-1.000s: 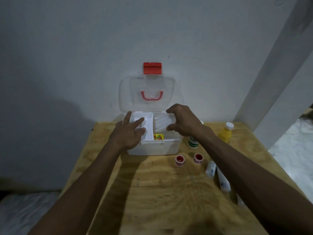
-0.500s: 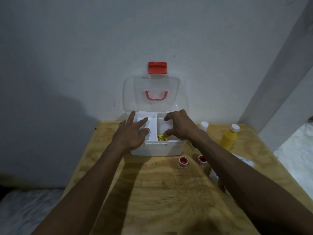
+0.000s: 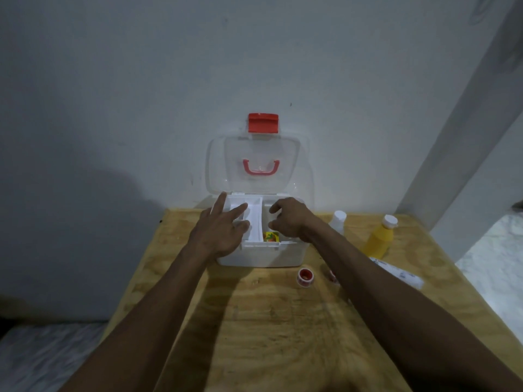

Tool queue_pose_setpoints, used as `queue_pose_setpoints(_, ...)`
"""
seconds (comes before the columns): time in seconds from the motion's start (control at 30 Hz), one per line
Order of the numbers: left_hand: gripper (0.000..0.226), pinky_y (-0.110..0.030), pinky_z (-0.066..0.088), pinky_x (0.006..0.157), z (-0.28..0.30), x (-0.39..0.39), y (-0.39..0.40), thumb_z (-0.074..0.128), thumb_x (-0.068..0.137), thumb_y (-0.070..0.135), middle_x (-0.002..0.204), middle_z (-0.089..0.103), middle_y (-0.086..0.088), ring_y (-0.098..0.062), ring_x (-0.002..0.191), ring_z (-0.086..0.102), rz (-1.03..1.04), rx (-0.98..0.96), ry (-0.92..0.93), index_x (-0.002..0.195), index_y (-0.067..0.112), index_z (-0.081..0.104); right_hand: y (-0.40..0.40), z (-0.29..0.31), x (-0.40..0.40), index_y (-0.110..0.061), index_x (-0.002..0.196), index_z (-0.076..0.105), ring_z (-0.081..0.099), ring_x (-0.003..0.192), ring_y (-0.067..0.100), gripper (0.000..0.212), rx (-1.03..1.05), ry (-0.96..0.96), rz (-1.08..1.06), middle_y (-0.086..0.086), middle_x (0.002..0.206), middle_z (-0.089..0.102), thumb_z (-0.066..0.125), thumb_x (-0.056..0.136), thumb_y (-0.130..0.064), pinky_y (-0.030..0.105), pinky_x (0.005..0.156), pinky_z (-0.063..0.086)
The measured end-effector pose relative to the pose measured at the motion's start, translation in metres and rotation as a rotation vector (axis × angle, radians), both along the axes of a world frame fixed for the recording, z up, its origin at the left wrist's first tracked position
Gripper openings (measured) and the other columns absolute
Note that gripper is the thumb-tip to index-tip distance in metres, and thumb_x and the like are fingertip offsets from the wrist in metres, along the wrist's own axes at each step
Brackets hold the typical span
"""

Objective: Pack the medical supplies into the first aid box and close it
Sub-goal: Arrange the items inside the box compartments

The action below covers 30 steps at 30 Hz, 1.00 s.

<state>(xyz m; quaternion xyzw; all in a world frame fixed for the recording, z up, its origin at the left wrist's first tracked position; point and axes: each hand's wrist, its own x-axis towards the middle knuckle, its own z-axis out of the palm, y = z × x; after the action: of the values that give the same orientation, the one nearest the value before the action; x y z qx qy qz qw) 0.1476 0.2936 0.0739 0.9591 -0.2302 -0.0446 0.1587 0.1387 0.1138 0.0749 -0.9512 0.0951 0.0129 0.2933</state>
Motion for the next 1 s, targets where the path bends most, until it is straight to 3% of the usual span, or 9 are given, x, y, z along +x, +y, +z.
queue_pose_setpoints(0.17,0.052,-0.046,0.012,0.118,-0.014,0.012,0.001,0.031,0.099,0.052,0.163,-0.006,-0.002,-0.030,0.149,0.007,0.043,-0.029,0.010,0.149,0.040,0.026,0.006,-0.007,0.000,-0.011,0.137,0.045,0.053,0.117,0.026,0.051,0.098,-0.018,-0.047,0.011,0.134,0.054,0.059,0.088,-0.003,0.025,0.085,0.041)
queue_pose_setpoints(0.37,0.052,-0.045,0.013,0.118,-0.017,0.014,0.001,0.032,0.099,0.051,0.163,-0.005,-0.003,-0.030,0.149,0.008,0.043,-0.026,0.000,0.150,0.040,0.026,0.002,-0.011,0.000,-0.021,0.138,0.035,0.057,0.085,0.014,0.037,0.250,-0.076,-0.034,0.012,0.124,0.057,0.043,0.102,-0.022,0.021,0.063,0.044)
queue_pose_setpoints(0.47,0.052,-0.046,0.013,0.118,-0.018,0.014,0.000,0.032,0.099,0.053,0.163,-0.006,-0.002,-0.031,0.149,0.008,0.048,-0.028,0.002,0.149,0.041,0.026,0.004,-0.014,0.000,-0.028,0.144,0.028,0.059,0.107,0.024,0.044,0.253,-0.116,0.029,0.010,0.140,0.051,0.043,0.103,-0.030,0.024,0.082,0.047)
queue_pose_setpoints(0.57,0.052,-0.045,0.012,0.119,-0.015,0.012,0.000,0.031,0.100,0.051,0.163,-0.005,-0.001,-0.028,0.150,0.006,0.038,-0.021,-0.006,0.150,0.039,0.025,0.005,-0.016,0.001,-0.032,0.148,0.023,0.054,0.123,0.026,0.052,0.265,-0.114,0.061,0.004,0.151,0.042,0.044,0.101,-0.036,0.024,0.089,0.043)
queue_pose_setpoints(0.67,0.051,-0.044,0.010,0.119,-0.008,0.006,-0.001,0.031,0.101,0.048,0.163,-0.004,-0.001,-0.026,0.150,0.002,0.026,-0.004,-0.009,0.150,0.036,0.026,0.007,-0.018,0.003,-0.032,0.150,0.018,0.055,0.123,0.026,0.056,0.297,-0.089,0.065,0.006,0.151,0.043,0.045,0.101,-0.038,0.026,0.093,0.042)
queue_pose_setpoints(0.77,0.047,-0.044,0.007,0.119,0.001,-0.001,-0.003,0.028,0.103,0.042,0.163,-0.001,0.001,-0.025,0.150,-0.002,-0.012,0.054,-0.016,0.149,0.032,0.031,0.007,-0.018,0.004,-0.030,0.151,0.016,0.056,0.121,0.027,0.059,0.319,-0.062,0.075,0.010,0.148,0.046,0.046,0.101,-0.035,0.023,0.087,0.041)
queue_pose_setpoints(1.0,0.051,-0.045,0.010,0.119,-0.004,0.003,-0.003,0.030,0.101,0.047,0.163,-0.003,0.000,-0.025,0.150,0.001,0.026,0.015,-0.012,0.150,0.035,0.026,0.008,-0.019,0.006,-0.029,0.152,0.012,0.048,0.132,0.029,0.062,0.322,-0.057,0.107,0.008,0.153,0.039,0.047,0.101,-0.032,0.032,0.102,0.041)
